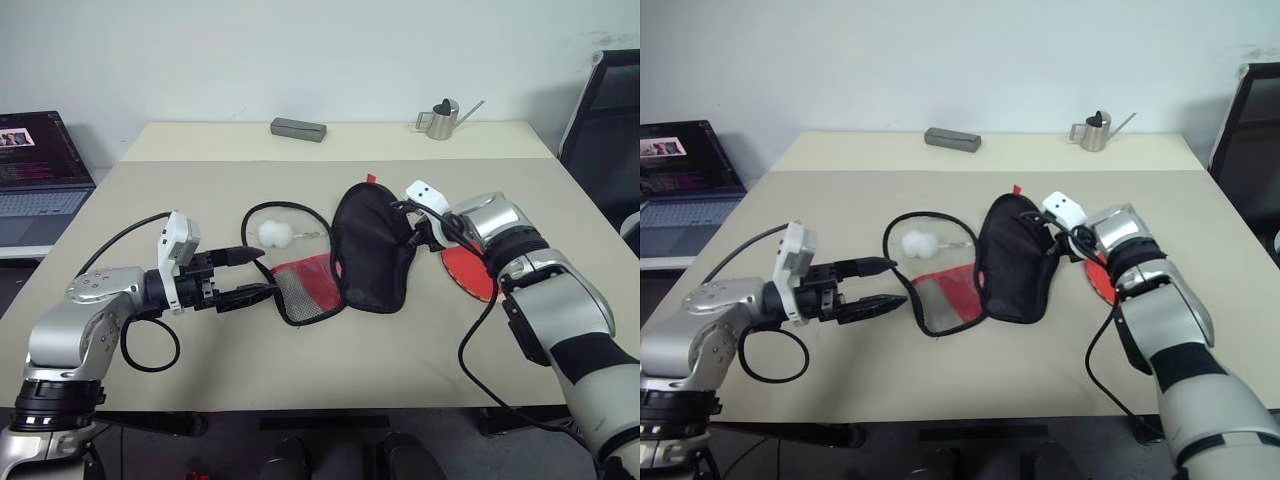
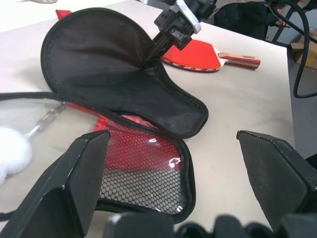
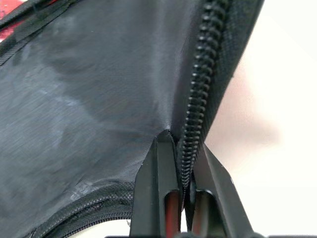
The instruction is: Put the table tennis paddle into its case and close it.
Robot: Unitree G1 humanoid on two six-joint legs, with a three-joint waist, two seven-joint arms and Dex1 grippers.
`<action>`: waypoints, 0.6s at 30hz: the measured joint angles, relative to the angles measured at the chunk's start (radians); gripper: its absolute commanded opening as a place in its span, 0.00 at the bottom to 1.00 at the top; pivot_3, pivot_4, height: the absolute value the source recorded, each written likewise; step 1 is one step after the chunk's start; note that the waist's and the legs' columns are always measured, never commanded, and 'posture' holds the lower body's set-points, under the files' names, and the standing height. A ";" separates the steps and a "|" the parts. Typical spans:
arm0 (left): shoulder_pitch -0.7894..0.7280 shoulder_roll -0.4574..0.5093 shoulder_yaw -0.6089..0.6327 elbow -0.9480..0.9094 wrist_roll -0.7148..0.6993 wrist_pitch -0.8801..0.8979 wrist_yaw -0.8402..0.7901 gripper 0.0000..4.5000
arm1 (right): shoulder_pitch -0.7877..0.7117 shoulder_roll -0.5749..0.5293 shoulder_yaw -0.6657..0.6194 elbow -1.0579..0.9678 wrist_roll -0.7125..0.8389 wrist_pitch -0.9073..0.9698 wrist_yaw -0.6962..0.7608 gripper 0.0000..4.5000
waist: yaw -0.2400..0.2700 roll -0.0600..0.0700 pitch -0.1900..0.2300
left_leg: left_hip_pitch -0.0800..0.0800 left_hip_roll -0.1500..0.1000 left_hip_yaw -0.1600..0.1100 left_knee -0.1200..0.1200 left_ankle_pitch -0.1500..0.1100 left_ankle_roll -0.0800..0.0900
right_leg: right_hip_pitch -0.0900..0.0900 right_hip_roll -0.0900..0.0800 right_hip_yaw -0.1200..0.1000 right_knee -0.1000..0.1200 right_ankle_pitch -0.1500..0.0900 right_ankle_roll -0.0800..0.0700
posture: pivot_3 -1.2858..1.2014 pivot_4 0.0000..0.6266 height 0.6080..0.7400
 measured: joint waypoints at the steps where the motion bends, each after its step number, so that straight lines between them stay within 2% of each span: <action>1: -0.002 0.000 -0.001 0.000 0.001 -0.001 0.000 1.00 | -0.004 0.001 -0.010 0.007 -0.004 -0.009 -0.008 0.30 | 0.000 0.000 0.000 | 0.000 0.000 0.000 0.000 0.000 0.000 | 0.000 0.000 0.000 0.000 0.000 0.000 | 0.52 0.24 1.00; 10: -0.043 -0.011 -0.029 0.011 0.018 -0.004 -0.006 1.00 | -0.014 -0.019 -0.058 0.038 -0.033 -0.075 -0.084 0.99 | 0.000 0.000 0.000 | 0.000 0.000 0.000 0.000 0.000 0.000 | 0.000 0.000 0.000 0.000 0.000 0.000 | 0.52 0.24 1.00; 18: -0.080 -0.041 -0.061 0.043 0.032 -0.009 -0.019 1.00 | -0.034 -0.080 -0.092 0.047 -0.070 -0.226 -0.175 0.99 | -0.002 0.000 0.000 | 0.000 0.000 0.001 0.000 0.000 0.000 | 0.000 0.000 0.001 0.000 0.000 0.000 | 0.52 0.24 1.00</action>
